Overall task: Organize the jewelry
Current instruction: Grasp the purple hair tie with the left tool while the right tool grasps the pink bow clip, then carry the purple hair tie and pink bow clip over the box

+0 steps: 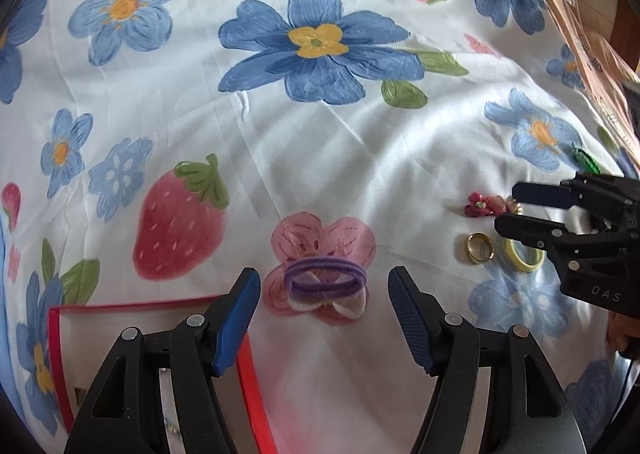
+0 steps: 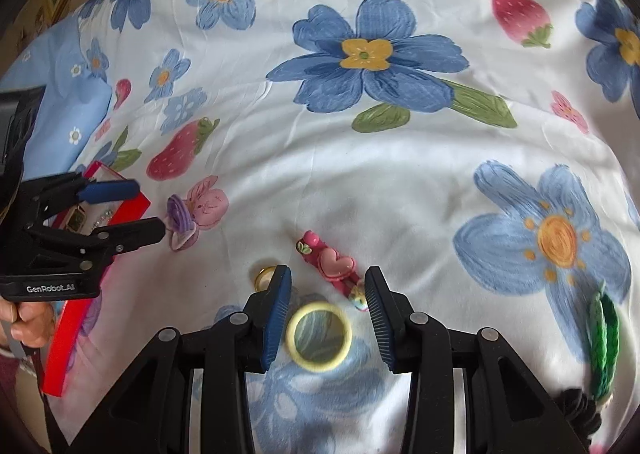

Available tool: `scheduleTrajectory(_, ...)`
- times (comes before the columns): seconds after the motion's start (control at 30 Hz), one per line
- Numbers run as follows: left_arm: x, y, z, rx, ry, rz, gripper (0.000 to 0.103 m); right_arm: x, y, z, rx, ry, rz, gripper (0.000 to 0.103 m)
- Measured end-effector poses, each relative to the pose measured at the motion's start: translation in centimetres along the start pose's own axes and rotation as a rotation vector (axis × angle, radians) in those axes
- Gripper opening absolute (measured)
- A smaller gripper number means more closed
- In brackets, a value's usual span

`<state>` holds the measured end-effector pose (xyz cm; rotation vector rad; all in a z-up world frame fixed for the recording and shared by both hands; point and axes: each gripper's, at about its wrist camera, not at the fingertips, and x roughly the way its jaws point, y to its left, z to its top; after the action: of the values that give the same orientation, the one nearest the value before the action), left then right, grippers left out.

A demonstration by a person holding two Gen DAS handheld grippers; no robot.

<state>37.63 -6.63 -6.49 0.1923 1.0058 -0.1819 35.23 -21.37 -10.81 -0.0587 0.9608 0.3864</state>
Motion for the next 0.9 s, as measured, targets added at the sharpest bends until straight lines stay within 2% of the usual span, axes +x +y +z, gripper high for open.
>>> scheduleTrajectory(0.07, 0.9, -0.4, 0.3, 0.017, 0.018, 0.007, 0.065, 0.4, 0.0, 0.2, -0.016, 0.005, -0.011, 0.043)
scheduleTrajectory(0.1, 1.6, -0.6, 0.3, 0.029, 0.029, 0.003, 0.061, 0.6, -0.1, 0.3, -0.018, 0.010, -0.011, 0.043)
scheduleTrajectory(0.13, 1.9, -0.7, 0.4, 0.034, 0.039, -0.002, 0.049, 0.8, -0.2, 0.5, -0.019, 0.017, -0.008, 0.043)
scheduleTrajectory(0.17, 2.2, -0.8, 0.4, 0.037, 0.050, -0.009, 0.041, 1.0, -0.2, 0.6, -0.023, 0.026, -0.006, 0.043)
scheduleTrajectory(0.23, 2.8, -1.0, 0.5, 0.046, 0.063, -0.035, 0.017, 1.3, -0.1, 0.6, -0.043, 0.034, -0.012, 0.043)
scheduleTrajectory(0.3, 2.7, -1.4, 0.6, 0.065, 0.051, -0.042, 0.007, 1.6, 0.2, 0.4, -0.070, 0.049, -0.022, 0.044)
scheduleTrajectory(0.33, 2.4, -1.3, 0.6, 0.071, 0.044, -0.041, 0.005, 1.7, 0.4, 0.4, -0.081, 0.050, -0.035, 0.043)
scheduleTrajectory(0.37, 2.1, -1.4, 0.6, 0.078, 0.032, -0.042, 0.004, 1.7, 0.5, 0.3, -0.088, 0.052, -0.046, 0.038)
scheduleTrajectory(0.4, 1.7, -1.5, 0.5, 0.078, 0.022, -0.049, 0.004, 1.7, 0.6, 0.3, -0.091, 0.051, -0.051, 0.029)
scheduleTrajectory(0.43, 1.3, -1.5, 0.4, 0.075, 0.015, -0.057, 0.004, 1.5, 0.6, 0.4, -0.084, 0.047, -0.050, 0.026)
scheduleTrajectory(0.47, 0.7, -1.4, 0.1, 0.072, 0.006, -0.066, 0.004, 1.3, 0.5, 0.4, -0.071, 0.041, -0.041, 0.017)
scheduleTrajectory(0.7, -4.8, -0.6, -1.9, 0.010, -0.071, -0.160, 0.003, -1.2, -0.1, -0.2, 0.042, -0.028, 0.001, 0.017)
scheduleTrajectory(0.9, -9.7, 1.4, -5.3, -0.078, -0.134, -0.229, 0.003, -4.2, 1.3, -1.5, 0.107, -0.079, 0.061, 0.017)
